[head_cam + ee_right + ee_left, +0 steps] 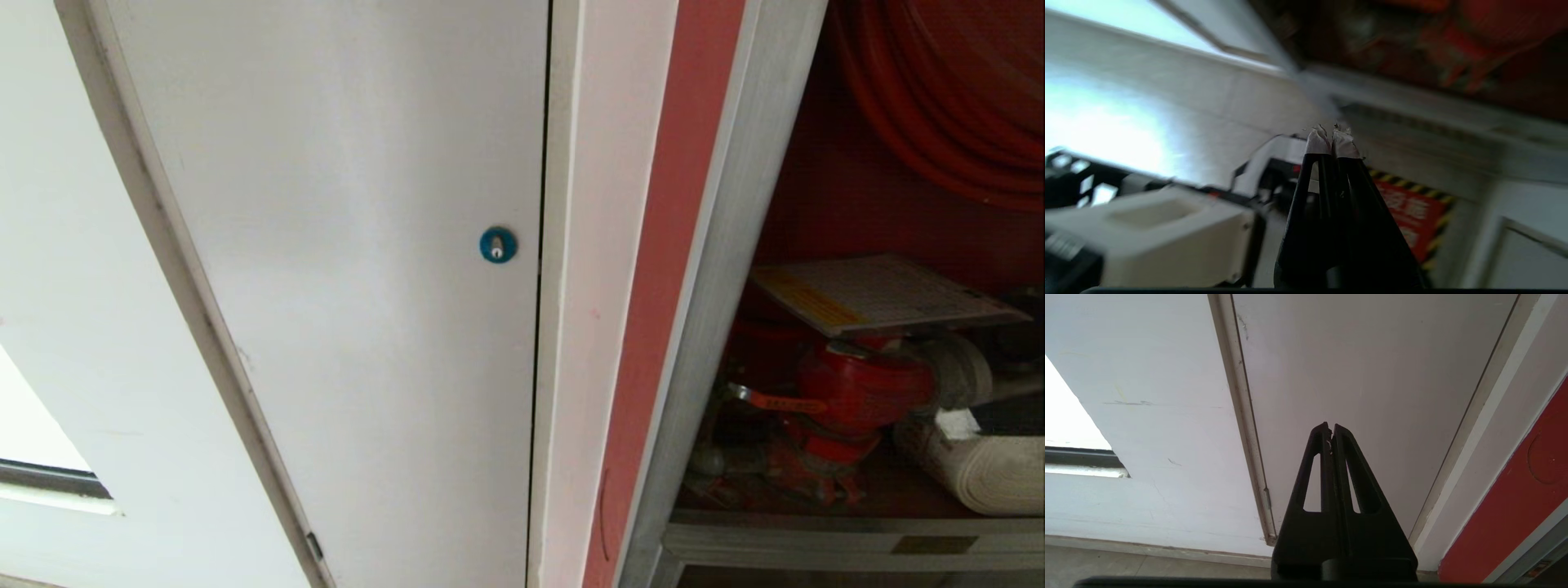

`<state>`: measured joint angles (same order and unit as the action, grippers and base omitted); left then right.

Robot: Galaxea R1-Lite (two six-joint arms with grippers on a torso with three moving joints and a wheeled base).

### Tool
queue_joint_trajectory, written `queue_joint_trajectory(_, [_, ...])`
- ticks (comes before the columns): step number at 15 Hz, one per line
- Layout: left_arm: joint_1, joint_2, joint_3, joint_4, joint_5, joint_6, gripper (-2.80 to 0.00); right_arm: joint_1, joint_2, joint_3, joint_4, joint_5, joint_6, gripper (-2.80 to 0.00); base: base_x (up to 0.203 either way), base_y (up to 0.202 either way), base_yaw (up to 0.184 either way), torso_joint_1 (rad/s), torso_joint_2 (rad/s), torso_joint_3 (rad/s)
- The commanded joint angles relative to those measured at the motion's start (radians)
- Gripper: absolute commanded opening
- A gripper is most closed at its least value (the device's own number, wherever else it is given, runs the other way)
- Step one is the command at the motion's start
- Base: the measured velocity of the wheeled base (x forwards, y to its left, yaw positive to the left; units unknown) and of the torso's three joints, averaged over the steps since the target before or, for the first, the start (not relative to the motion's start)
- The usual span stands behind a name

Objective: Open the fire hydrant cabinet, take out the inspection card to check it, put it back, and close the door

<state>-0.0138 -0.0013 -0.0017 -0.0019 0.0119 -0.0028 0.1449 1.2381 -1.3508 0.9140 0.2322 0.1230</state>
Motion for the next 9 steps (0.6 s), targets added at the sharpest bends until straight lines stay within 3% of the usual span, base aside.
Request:
queue_joint_trajectory(1, [0.0,0.001,0.0,-0.001,0.0,0.0,-2.8,0.017,0.101,-0.057,0.004,-0.023,-0.001,-2.8,0.0,0.0,0.0,0.0,0.0,0.0])
queue_joint_trajectory(9, [0.0,0.001,0.0,0.0,0.0,0.0,-2.8,0.033,0.185,-0.126,-0.048,-0.055,-0.003,-2.8,0.0,0.0,0.0,0.0,0.0,0.0])
